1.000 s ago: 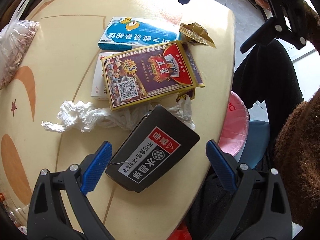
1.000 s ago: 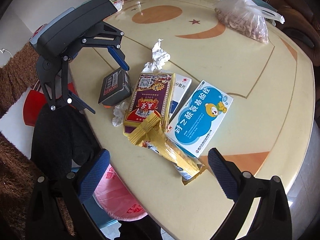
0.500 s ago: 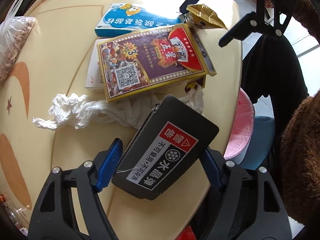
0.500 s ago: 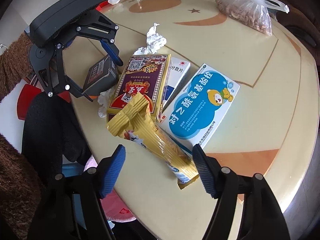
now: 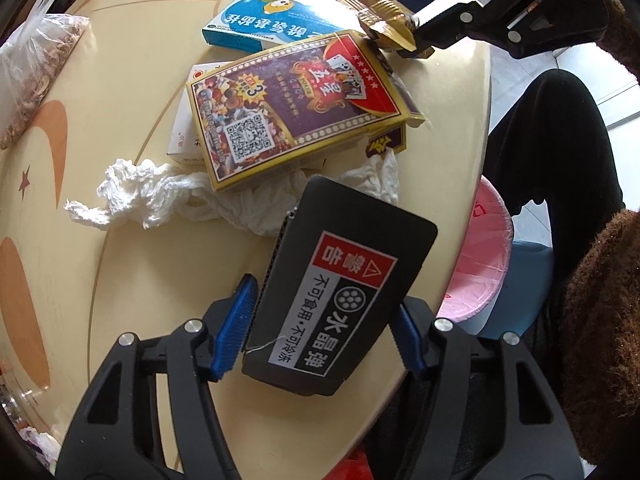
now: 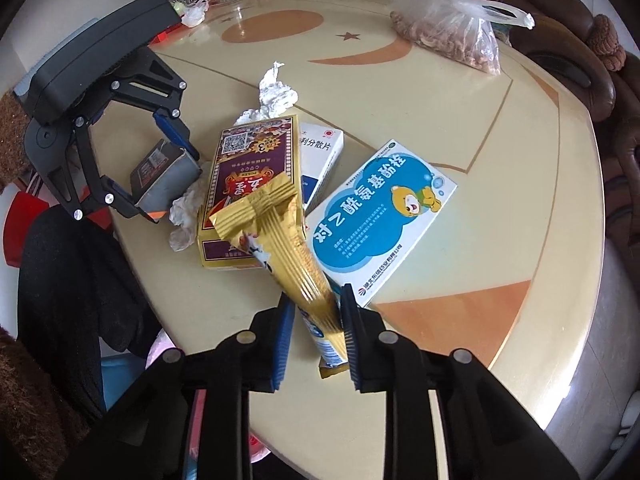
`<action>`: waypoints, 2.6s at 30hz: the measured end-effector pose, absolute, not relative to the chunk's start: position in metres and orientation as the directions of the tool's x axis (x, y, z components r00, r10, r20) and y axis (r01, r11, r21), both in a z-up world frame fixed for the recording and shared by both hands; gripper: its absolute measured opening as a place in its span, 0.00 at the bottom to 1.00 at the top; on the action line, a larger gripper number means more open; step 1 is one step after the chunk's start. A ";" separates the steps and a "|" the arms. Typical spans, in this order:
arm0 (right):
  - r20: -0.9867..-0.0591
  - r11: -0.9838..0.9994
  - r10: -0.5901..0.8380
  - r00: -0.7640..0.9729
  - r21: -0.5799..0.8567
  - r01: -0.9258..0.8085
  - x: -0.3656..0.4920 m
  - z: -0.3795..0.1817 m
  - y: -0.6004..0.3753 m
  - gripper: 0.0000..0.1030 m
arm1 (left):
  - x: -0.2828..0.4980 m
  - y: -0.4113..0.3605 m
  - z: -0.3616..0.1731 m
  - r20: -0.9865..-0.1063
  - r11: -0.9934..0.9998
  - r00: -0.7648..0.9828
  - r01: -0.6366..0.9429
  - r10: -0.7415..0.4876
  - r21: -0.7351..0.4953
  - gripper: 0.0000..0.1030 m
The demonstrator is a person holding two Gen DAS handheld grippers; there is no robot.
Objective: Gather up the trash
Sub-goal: 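Grasp the black box with the left tool while the right tool grasps the yellow wrapper, then lift the black box and yellow wrapper with both tools toward the bin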
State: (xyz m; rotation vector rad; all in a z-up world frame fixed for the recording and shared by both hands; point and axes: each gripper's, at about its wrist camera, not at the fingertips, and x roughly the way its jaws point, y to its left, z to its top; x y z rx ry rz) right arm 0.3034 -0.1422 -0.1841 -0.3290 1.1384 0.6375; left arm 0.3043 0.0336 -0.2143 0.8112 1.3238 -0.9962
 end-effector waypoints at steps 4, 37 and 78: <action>-0.909 0.823 0.310 0.280 0.109 -0.557 0.299 -0.183 -0.148 0.18 | 0.303 0.038 -0.211 -0.990 0.432 -0.014 0.899 -0.143 -0.075 0.61; -0.855 0.906 0.299 0.424 0.114 -0.409 0.233 -0.094 -0.158 0.15 | 0.238 0.068 -0.112 -0.949 0.623 0.224 0.781 -0.222 0.038 0.61; -0.858 0.895 0.336 0.388 0.163 -0.416 0.063 -0.118 -0.138 0.15 | 0.047 0.028 -0.175 -0.958 0.572 0.133 0.819 -0.255 -0.039 0.61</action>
